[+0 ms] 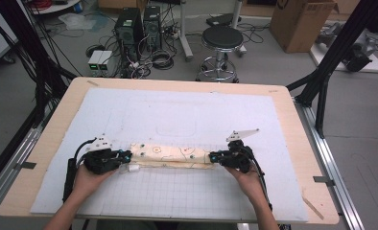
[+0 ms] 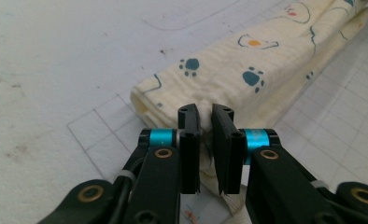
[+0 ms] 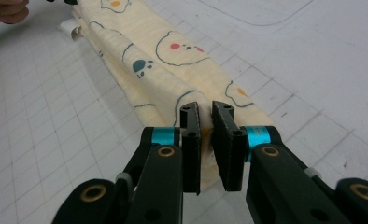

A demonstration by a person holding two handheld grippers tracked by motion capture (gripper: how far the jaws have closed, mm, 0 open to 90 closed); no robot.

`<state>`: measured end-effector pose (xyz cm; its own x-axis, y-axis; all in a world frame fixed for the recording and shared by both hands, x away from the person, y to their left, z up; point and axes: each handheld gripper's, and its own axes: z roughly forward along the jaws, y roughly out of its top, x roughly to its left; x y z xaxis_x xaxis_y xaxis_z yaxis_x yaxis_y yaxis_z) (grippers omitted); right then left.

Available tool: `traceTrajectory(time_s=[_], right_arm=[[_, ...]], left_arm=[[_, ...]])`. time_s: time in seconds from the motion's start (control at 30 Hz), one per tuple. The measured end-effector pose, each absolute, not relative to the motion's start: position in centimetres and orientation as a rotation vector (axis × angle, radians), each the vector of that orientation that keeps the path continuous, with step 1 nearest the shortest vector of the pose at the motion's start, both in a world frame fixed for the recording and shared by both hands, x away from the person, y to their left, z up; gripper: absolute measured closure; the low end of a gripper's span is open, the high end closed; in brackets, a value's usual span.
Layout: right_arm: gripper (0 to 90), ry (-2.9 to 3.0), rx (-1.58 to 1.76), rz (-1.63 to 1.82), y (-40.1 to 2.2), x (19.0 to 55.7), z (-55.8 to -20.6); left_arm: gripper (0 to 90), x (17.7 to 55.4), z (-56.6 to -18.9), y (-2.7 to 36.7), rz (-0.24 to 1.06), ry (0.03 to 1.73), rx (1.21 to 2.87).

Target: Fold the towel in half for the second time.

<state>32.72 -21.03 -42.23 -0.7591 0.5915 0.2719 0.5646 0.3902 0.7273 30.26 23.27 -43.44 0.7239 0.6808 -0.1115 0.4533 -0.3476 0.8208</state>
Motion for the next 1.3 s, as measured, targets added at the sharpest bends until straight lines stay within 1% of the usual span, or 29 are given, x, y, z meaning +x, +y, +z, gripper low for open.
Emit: traceTrajectory(time_s=[0.1, 0.2, 0.23, 0.33, 0.43, 0.5, 0.63, 0.73, 0.83, 1.13, 1.3], right_arm=[[75.4, 2.602, 1.094, 1.324, -21.1, 32.7, -42.5], [64.7, 2.6, 1.12, 1.346, -21.5, 32.5, -42.6], [62.1, 2.583, 1.123, 1.36, -21.8, 32.4, -42.4], [59.5, 2.53, 1.125, 1.425, -22.1, 32.2, -41.3], [59.0, 2.512, 1.082, 1.446, -21.5, 32.3, -40.3], [60.3, 2.521, 1.053, 1.448, -20.6, 32.4, -39.8], [70.3, 2.555, 1.003, 1.436, -18.6, 32.9, -39.7], [74.0, 2.582, 0.993, 1.434, -17.3, 33.5, -40.1], [74.7, 2.603, 0.99, 1.438, -16.4, 33.9, -40.6], [74.7, 2.697, 0.94, 1.372, -14.0, 34.3, -42.2], [71.7, 2.729, 0.901, 1.314, -13.8, 34.1, -42.8]], left_arm=[[72.3, 29.9, -43.5, 23.3, 0.279, 0.845, 2.008], [65.0, 29.4, -43.0, 23.6, 0.27, 0.821, 1.984], [64.9, 29.3, -42.7, 23.7, 0.276, 0.806, 1.973], [64.3, 29.4, -41.5, 23.6, 0.292, 0.787, 1.934], [64.3, 29.8, -40.8, 22.8, 0.297, 0.774, 1.931], [66.3, 30.3, -40.8, 22.1, 0.294, 0.77, 1.94], [76.9, 31.2, -41.1, 20.2, 0.266, 0.763, 1.982], [78.5, 31.7, -41.2, 19.0, 0.251, 0.758, 1.991], [78.4, 32.0, -41.4, 18.2, 0.236, 0.755, 1.988], [80.9, 32.5, -42.7, 17.2, 0.207, 0.757, 2.075], [80.7, 32.4, -43.4, 17.4, 0.222, 0.761, 2.13]])
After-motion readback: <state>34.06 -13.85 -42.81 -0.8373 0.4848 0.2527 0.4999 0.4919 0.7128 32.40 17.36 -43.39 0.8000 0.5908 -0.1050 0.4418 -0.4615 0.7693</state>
